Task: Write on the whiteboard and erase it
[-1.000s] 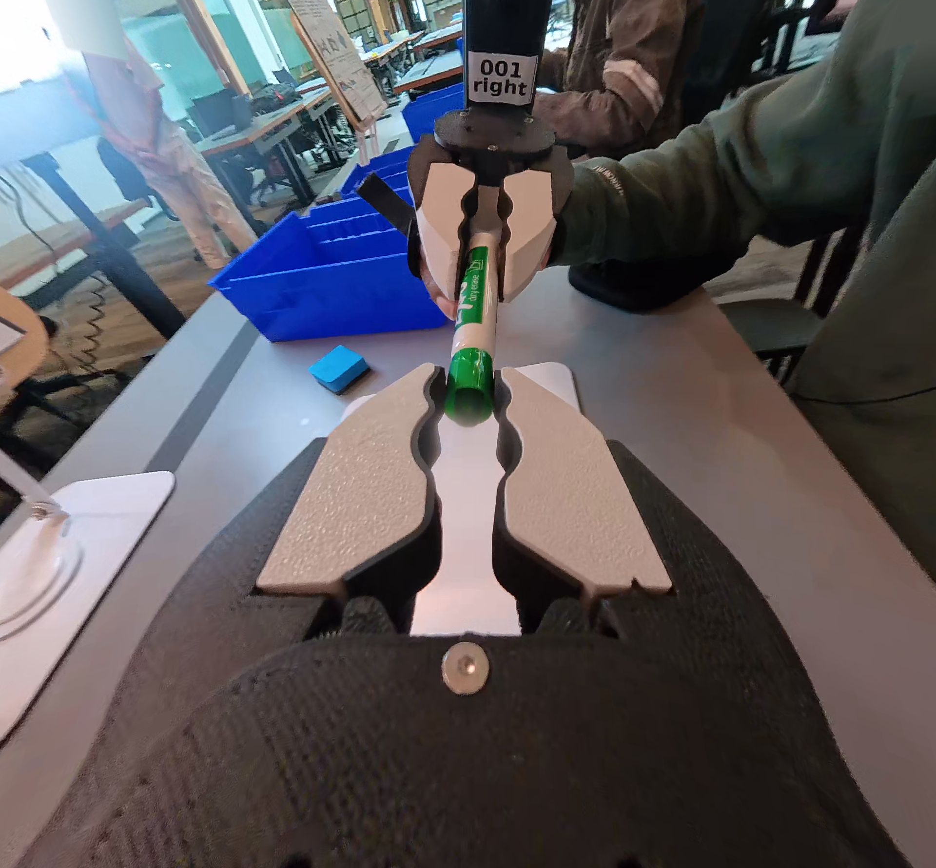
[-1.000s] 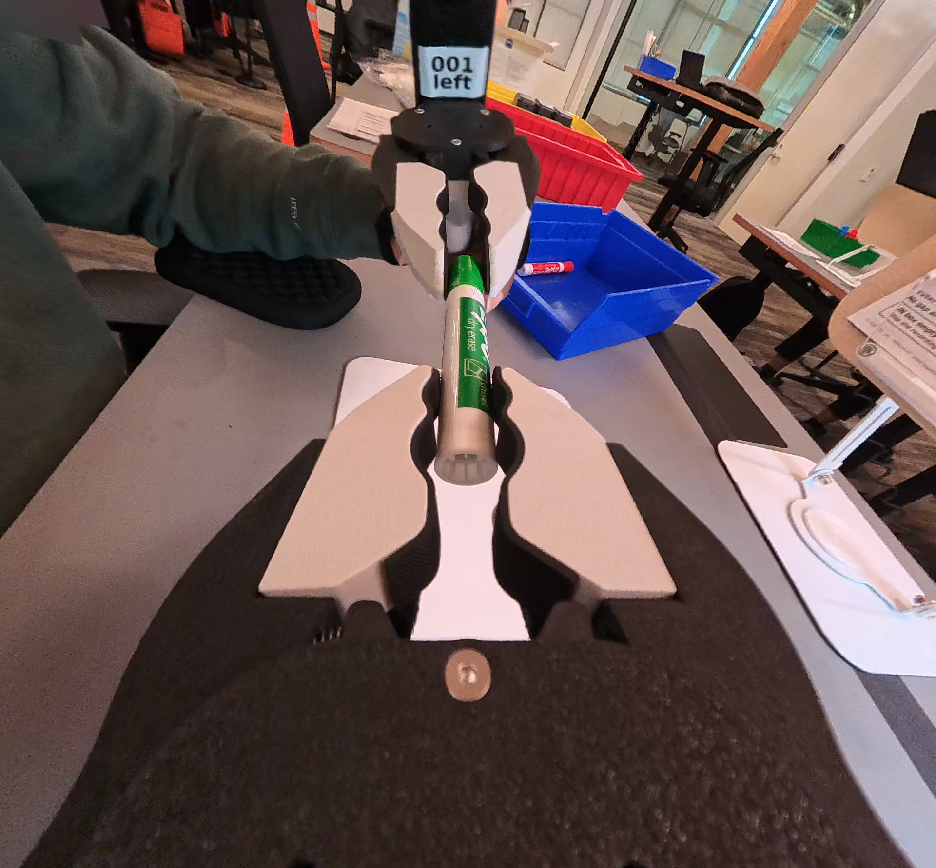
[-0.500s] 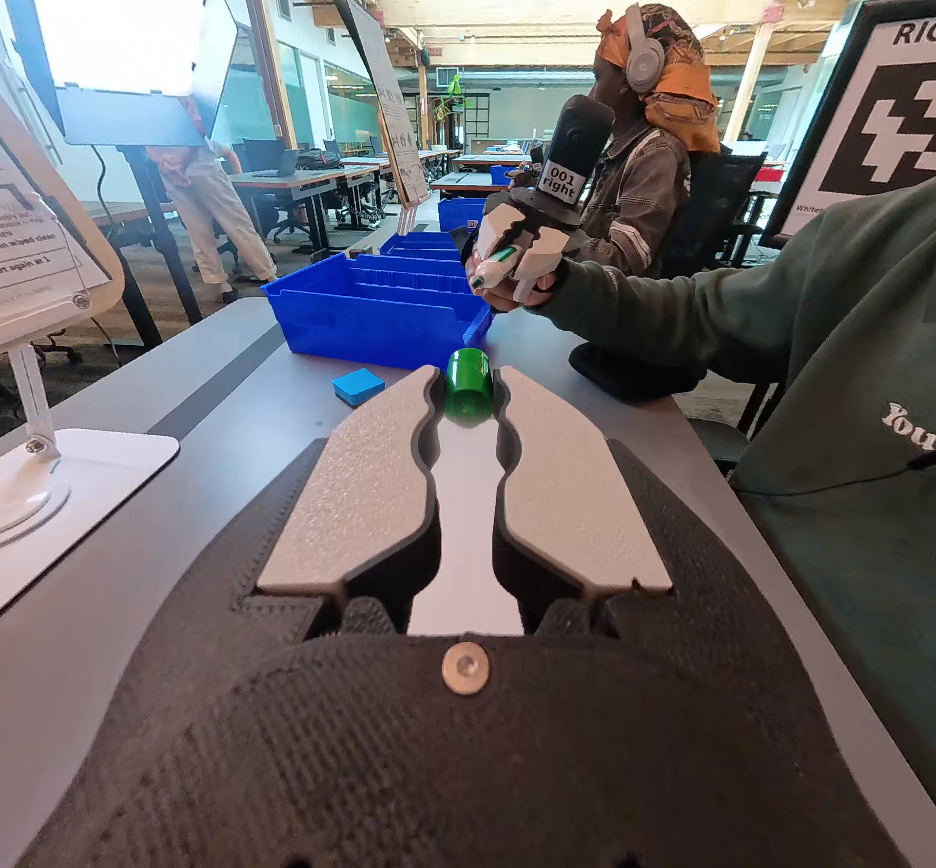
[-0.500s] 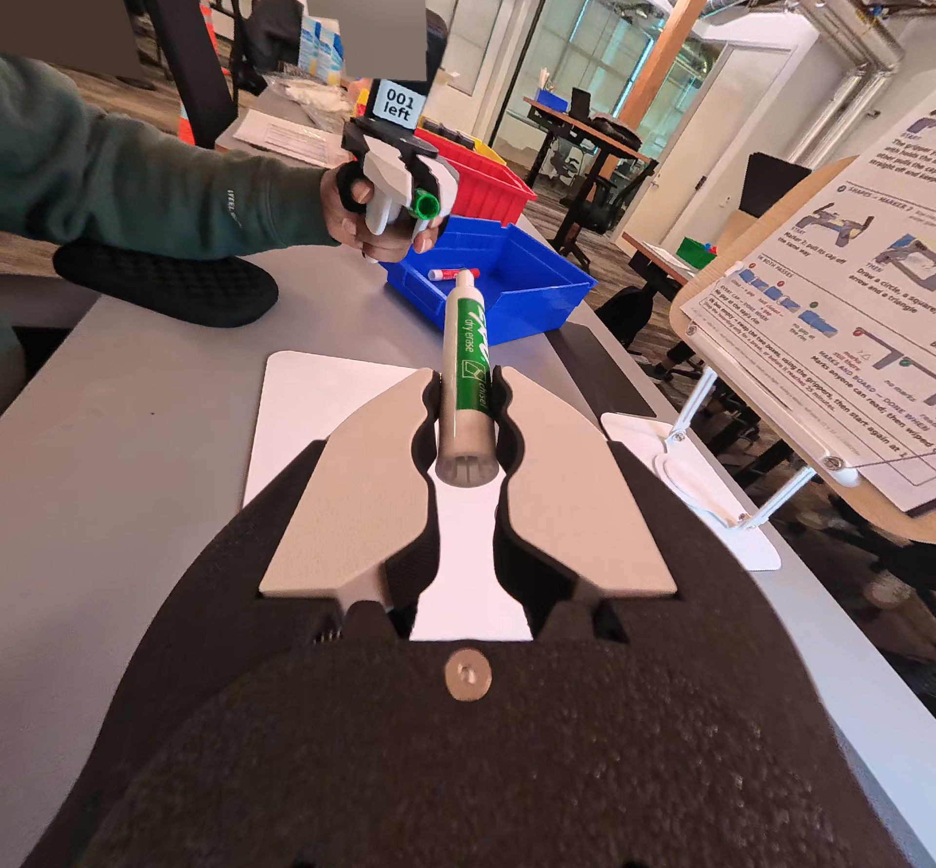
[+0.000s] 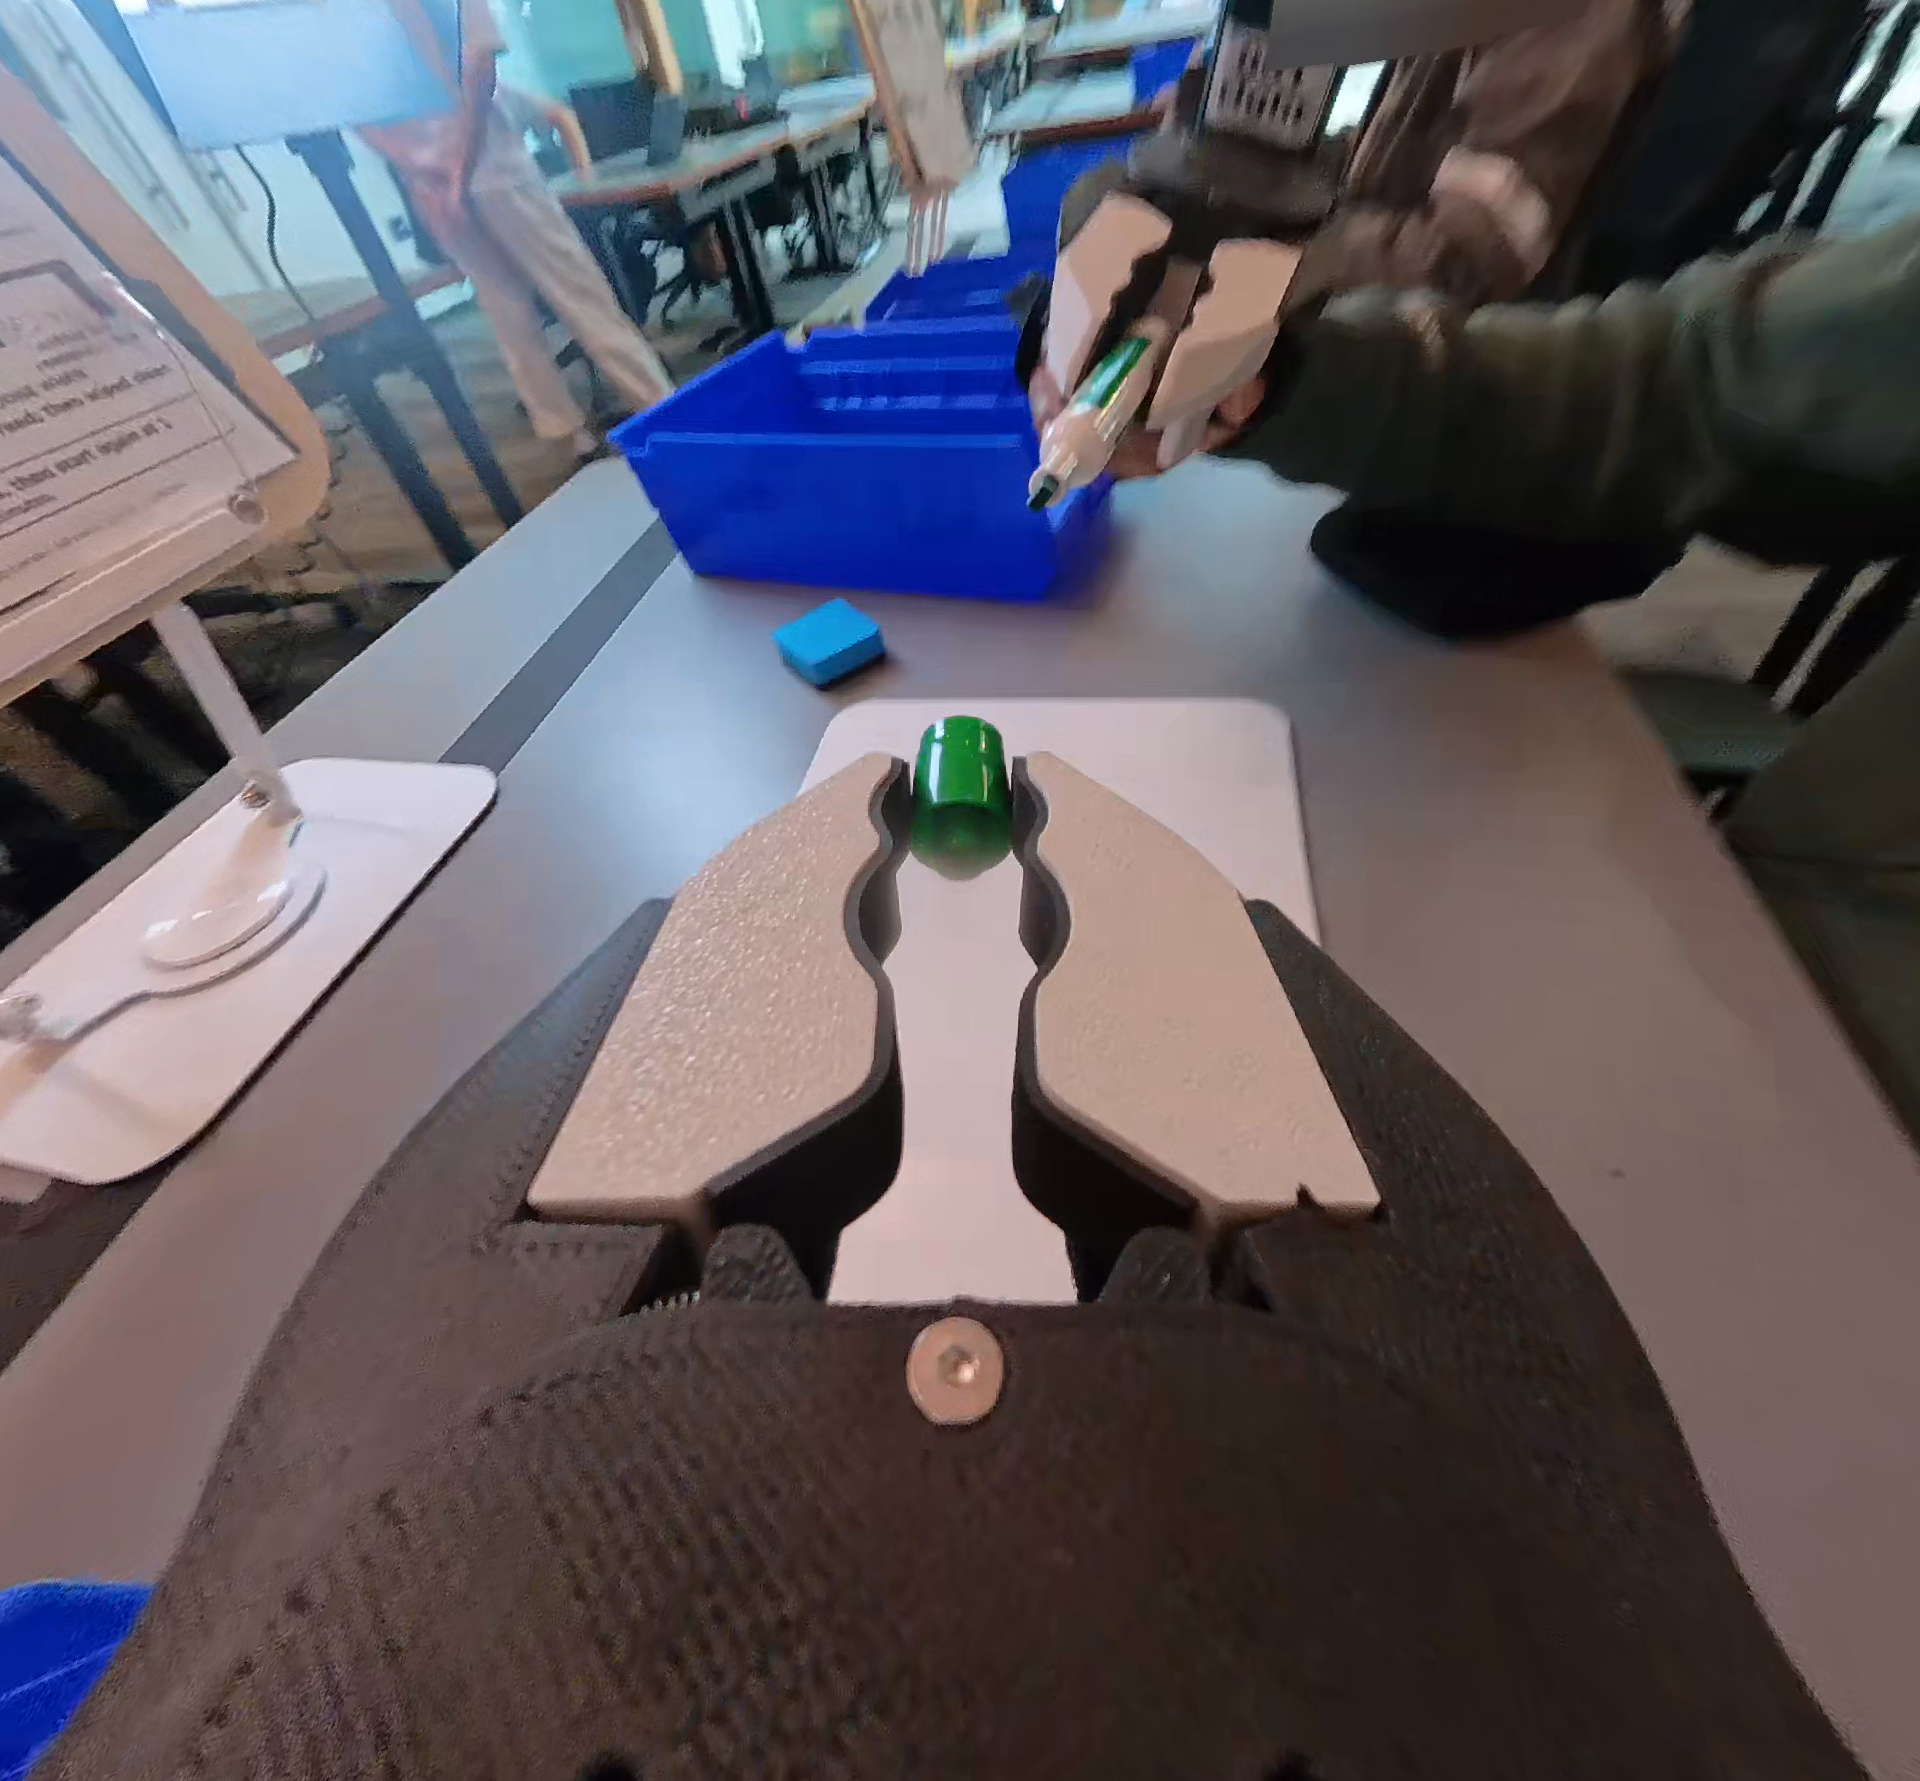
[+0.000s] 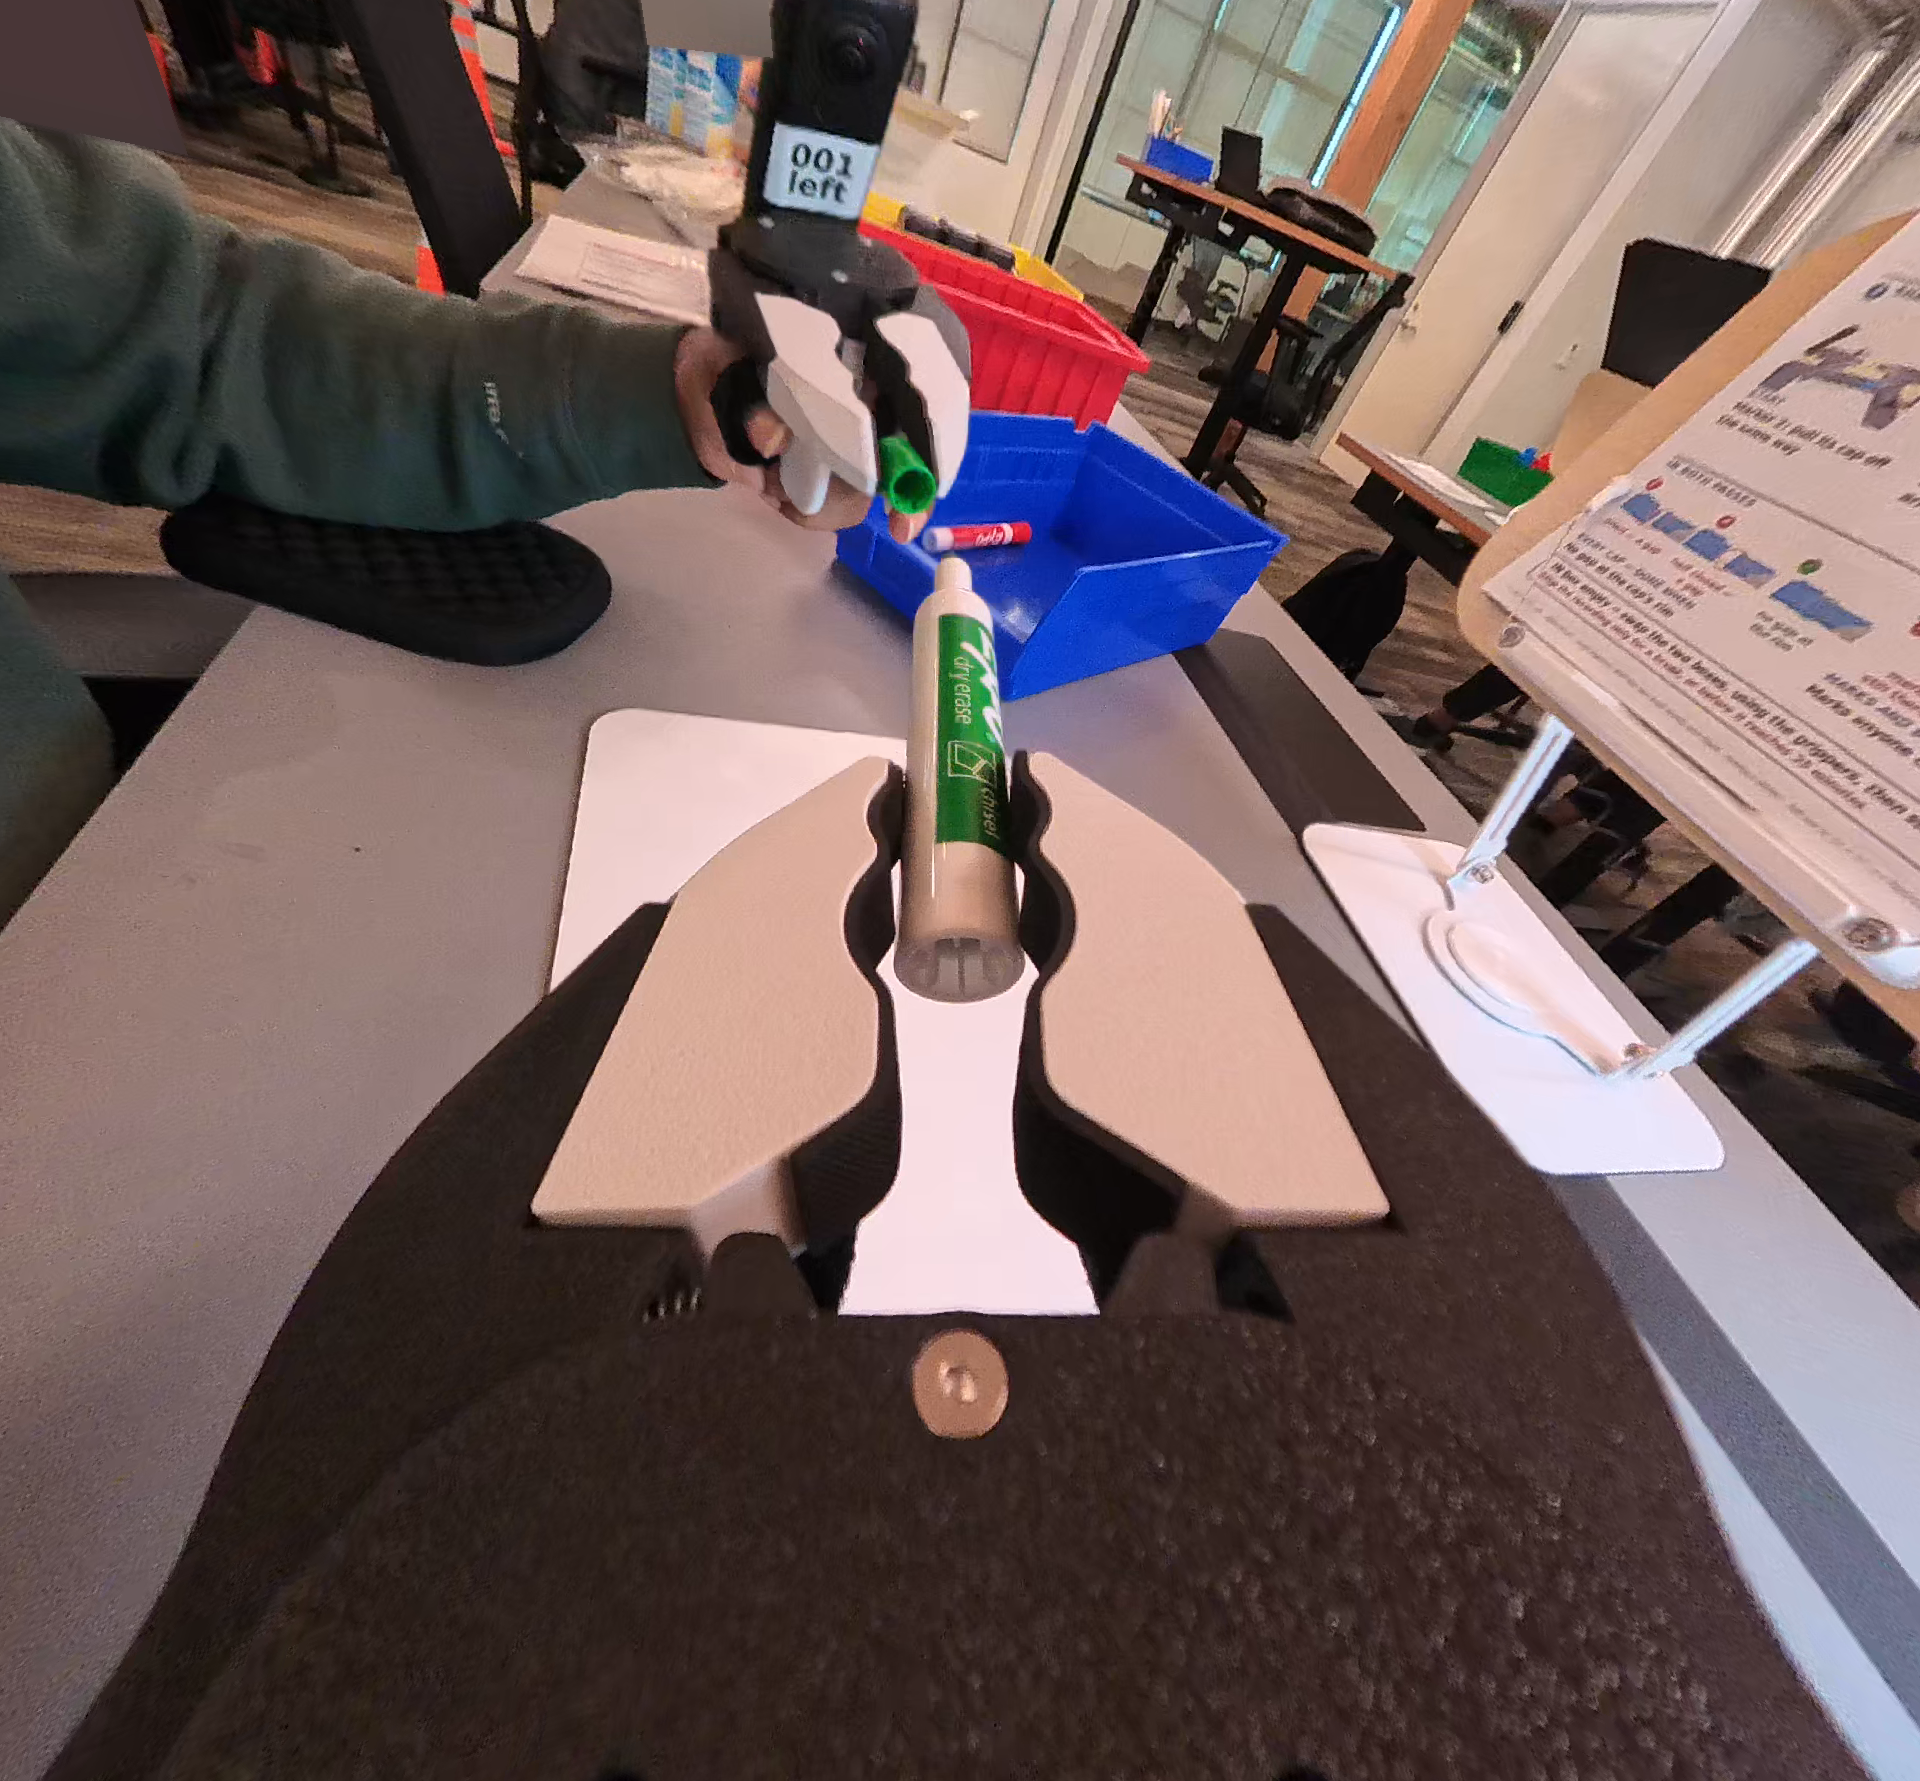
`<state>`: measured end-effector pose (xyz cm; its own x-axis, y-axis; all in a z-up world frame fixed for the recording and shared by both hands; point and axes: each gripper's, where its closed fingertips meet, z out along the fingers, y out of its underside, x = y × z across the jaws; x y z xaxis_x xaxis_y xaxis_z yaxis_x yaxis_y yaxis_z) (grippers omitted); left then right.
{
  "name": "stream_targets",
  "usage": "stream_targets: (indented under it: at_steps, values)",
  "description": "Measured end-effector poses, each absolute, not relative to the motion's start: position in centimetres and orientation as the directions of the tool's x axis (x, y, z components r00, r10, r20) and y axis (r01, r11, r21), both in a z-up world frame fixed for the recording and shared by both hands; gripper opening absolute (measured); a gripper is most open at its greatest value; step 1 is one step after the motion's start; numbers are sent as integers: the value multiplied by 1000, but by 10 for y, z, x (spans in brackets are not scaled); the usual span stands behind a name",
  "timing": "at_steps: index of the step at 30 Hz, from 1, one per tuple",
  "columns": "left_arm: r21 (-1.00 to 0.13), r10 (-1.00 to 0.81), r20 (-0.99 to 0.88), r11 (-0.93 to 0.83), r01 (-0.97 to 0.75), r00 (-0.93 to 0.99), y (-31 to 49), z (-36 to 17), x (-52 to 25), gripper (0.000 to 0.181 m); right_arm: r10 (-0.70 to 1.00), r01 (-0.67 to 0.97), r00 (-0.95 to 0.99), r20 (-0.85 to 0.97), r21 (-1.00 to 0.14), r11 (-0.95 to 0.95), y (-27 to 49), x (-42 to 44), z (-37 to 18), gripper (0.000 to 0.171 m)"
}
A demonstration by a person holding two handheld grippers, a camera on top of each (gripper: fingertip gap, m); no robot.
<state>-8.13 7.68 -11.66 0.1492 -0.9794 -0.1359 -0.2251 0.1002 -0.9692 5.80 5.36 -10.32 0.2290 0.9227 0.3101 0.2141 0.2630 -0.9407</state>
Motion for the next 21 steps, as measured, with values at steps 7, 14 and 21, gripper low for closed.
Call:
stream_targets:
  at_steps: [7,14,21]
  values:
    - [-885,-949,-291,219,-411,121,67,-147,-61,19,936,362,189,297,-907,215,58,46,-141,20]
    - [-863,-944,-311,233,-448,108,66,-158,-59,19,942,438,179,283,-881,182,61,44,-161,20]
    - [-803,-925,-376,297,-516,53,55,-175,-45,19,944,492,137,301,-847,199,53,30,-172,20]
